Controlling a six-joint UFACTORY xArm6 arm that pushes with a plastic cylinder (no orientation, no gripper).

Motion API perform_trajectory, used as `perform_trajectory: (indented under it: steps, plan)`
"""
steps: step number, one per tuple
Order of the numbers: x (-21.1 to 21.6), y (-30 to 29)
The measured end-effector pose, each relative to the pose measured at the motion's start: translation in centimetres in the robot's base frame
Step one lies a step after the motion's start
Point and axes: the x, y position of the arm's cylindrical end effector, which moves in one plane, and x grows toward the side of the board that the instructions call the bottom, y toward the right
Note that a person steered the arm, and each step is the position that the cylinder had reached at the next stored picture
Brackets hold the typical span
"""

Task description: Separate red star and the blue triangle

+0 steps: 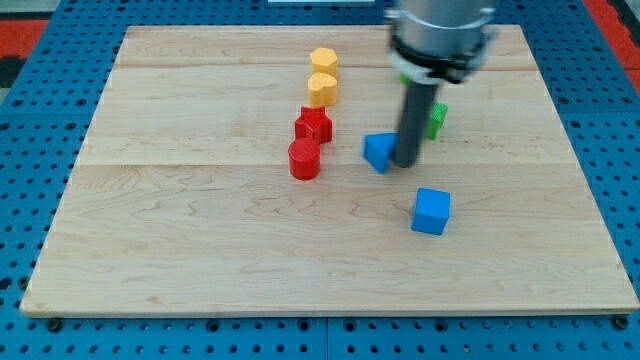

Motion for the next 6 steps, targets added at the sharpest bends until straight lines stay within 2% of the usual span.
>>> perform_trajectory:
  steps: [1,2,3,4,5,6]
  plan:
    - [-2.0,-4.3]
    - [-3.4,-2.2]
    - [-6.6,-3.5]
    - [-7.1,-8.5]
    - [-9.6,-9.6]
    - [-8.0,-7.7]
